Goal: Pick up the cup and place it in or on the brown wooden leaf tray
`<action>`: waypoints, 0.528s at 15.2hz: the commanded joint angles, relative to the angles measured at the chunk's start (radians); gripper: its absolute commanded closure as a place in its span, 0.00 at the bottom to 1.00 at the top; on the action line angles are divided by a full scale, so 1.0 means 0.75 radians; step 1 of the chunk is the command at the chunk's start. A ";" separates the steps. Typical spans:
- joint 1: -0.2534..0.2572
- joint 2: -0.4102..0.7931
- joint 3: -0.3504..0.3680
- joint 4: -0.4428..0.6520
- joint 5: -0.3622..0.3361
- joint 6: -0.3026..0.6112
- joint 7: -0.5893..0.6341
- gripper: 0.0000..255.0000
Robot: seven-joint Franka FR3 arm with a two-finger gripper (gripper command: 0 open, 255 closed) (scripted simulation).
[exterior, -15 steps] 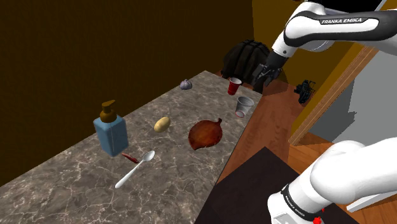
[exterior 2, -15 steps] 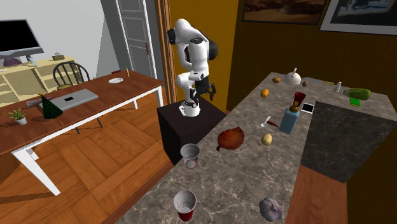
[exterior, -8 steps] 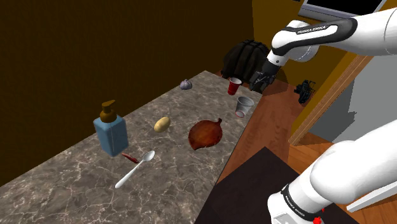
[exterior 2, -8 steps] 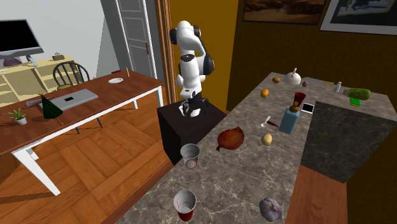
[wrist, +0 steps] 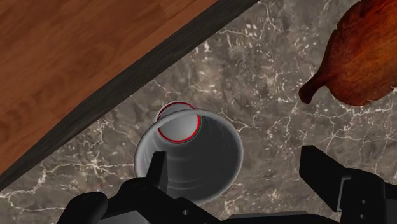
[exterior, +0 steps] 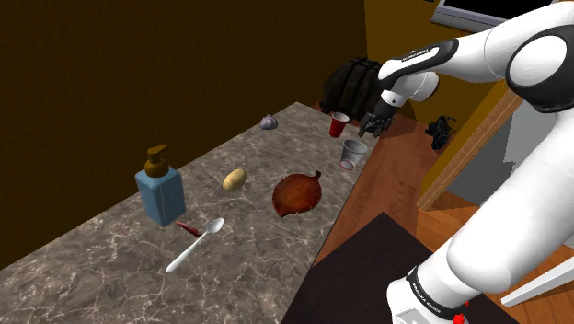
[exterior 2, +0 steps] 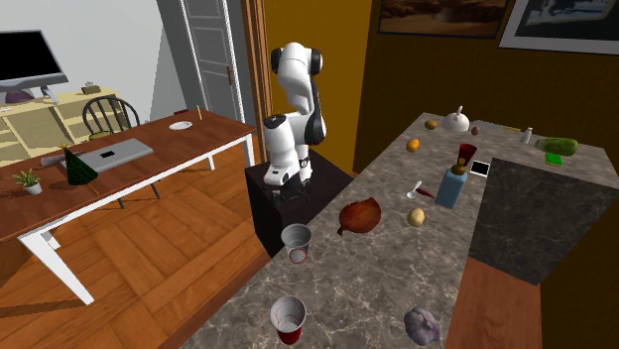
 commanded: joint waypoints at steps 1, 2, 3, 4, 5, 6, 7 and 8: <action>-0.024 0.105 -0.006 0.060 0.077 0.010 -0.070 0.00; -0.042 0.161 -0.006 0.098 0.117 0.011 -0.105 0.00; -0.063 0.218 -0.002 0.136 0.155 0.010 -0.139 0.00; -0.086 0.273 0.003 0.177 0.190 0.008 -0.170 0.00; -0.110 0.329 0.011 0.219 0.224 0.004 -0.199 0.00; -0.136 0.384 0.019 0.263 0.256 -0.001 -0.225 0.00; -0.162 0.438 0.028 0.309 0.285 -0.007 -0.248 0.00; -0.175 0.462 0.034 0.330 0.297 -0.010 -0.258 0.00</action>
